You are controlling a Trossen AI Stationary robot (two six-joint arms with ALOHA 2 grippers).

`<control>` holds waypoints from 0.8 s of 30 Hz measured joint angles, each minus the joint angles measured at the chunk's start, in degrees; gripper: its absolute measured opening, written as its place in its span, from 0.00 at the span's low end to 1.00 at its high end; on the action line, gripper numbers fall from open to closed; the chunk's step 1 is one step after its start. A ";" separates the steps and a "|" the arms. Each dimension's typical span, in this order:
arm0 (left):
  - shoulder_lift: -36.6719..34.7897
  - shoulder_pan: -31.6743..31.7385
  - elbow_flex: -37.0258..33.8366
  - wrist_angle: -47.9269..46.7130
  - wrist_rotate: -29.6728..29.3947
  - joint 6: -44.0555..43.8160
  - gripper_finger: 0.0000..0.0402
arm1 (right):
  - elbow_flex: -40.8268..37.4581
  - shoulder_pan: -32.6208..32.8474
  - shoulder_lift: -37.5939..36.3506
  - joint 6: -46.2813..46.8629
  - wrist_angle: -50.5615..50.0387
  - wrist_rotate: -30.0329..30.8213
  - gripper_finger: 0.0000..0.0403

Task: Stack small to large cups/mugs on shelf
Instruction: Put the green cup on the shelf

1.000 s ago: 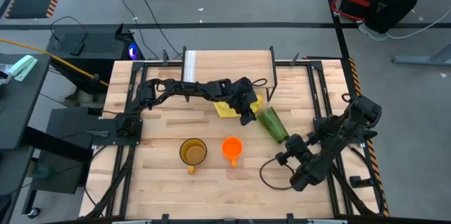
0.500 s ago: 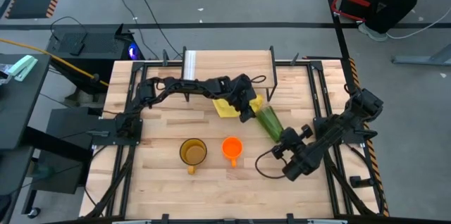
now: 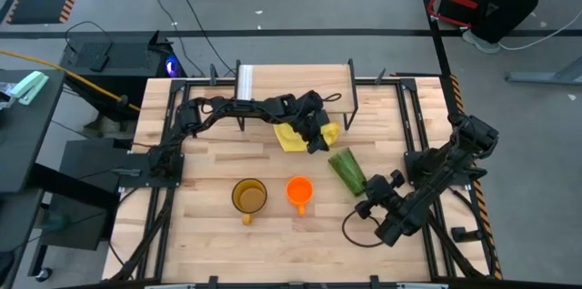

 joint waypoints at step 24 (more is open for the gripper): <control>0.00 -3.89 0.00 -0.63 1.00 0.06 0.27 | -0.04 0.19 0.17 -7.11 8.33 2.41 0.00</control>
